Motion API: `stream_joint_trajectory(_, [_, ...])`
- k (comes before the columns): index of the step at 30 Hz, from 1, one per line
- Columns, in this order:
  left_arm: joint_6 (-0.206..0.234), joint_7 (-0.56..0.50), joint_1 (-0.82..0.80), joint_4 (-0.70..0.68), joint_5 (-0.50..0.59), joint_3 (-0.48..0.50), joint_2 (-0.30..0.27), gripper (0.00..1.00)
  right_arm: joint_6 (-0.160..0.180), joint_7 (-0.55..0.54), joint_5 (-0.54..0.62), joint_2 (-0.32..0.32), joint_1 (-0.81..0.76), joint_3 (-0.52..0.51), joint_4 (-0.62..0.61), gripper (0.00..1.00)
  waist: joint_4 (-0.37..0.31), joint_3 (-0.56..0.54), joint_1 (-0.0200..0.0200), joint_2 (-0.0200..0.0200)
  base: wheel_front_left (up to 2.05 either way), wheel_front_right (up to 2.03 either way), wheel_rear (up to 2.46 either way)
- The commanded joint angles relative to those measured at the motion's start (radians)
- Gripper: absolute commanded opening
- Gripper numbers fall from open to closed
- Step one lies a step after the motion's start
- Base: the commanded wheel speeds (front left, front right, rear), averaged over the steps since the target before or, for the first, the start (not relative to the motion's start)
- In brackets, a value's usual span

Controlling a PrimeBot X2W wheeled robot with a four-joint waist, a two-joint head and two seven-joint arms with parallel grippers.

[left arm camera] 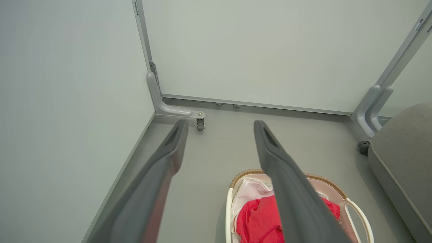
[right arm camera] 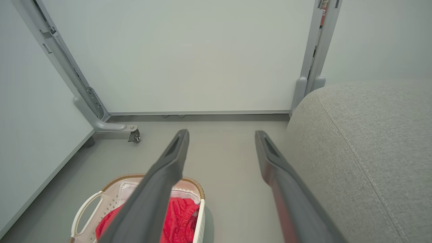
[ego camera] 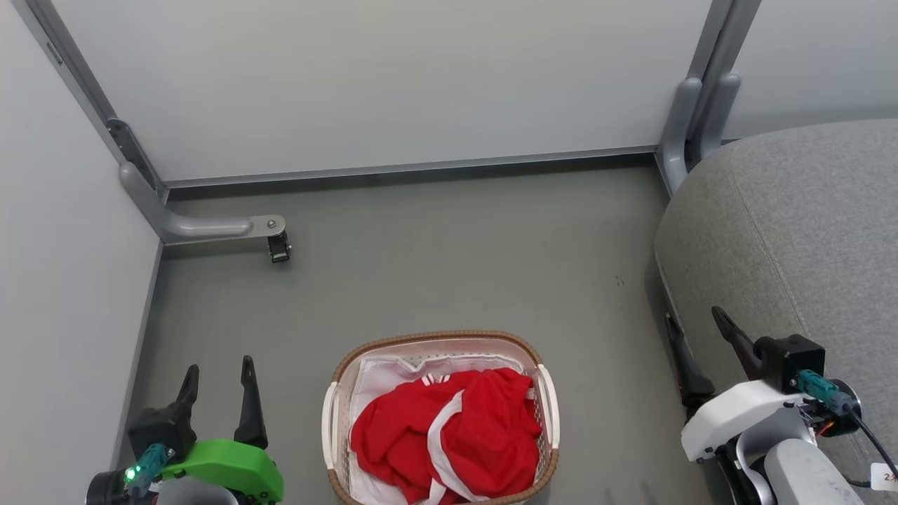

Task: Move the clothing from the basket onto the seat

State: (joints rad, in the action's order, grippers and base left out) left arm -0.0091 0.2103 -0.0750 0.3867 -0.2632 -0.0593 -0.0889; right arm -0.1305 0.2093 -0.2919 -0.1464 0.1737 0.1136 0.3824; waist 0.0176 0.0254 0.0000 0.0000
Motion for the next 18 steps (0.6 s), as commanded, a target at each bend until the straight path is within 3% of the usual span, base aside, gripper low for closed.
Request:
stream_joint_trajectory(1, [0.004, 0.009, 0.013, -0.01, 0.023, 0.01, -0.001, 1.0, 0.0, 0.01, 0.028, -0.002, -0.006, -0.011, -0.003, 1.0, 0.0, -0.001, 0.0, 0.0, 0.0, 0.0, 0.0])
stream_joint_trajectory(11, [0.0, 0.029, 0.034, -0.016, 0.101, 0.035, 0.02, 1.0, 0.0, 0.03, 0.115, 0.021, -0.021, -0.056, -0.007, 1.0, 0.0, -0.002, 0.0, 0.0, 0.0, 0.0, 0.0])
stream_joint_trajectory(18, [-0.029, 0.041, 0.023, 0.014, 0.148, 0.024, 0.027, 1.0, 0.0, 0.042, 0.162, 0.016, 0.0, -0.045, -0.008, 1.0, -0.007, 0.021, 0.0, 0.0, 0.0, 0.0, 0.0])
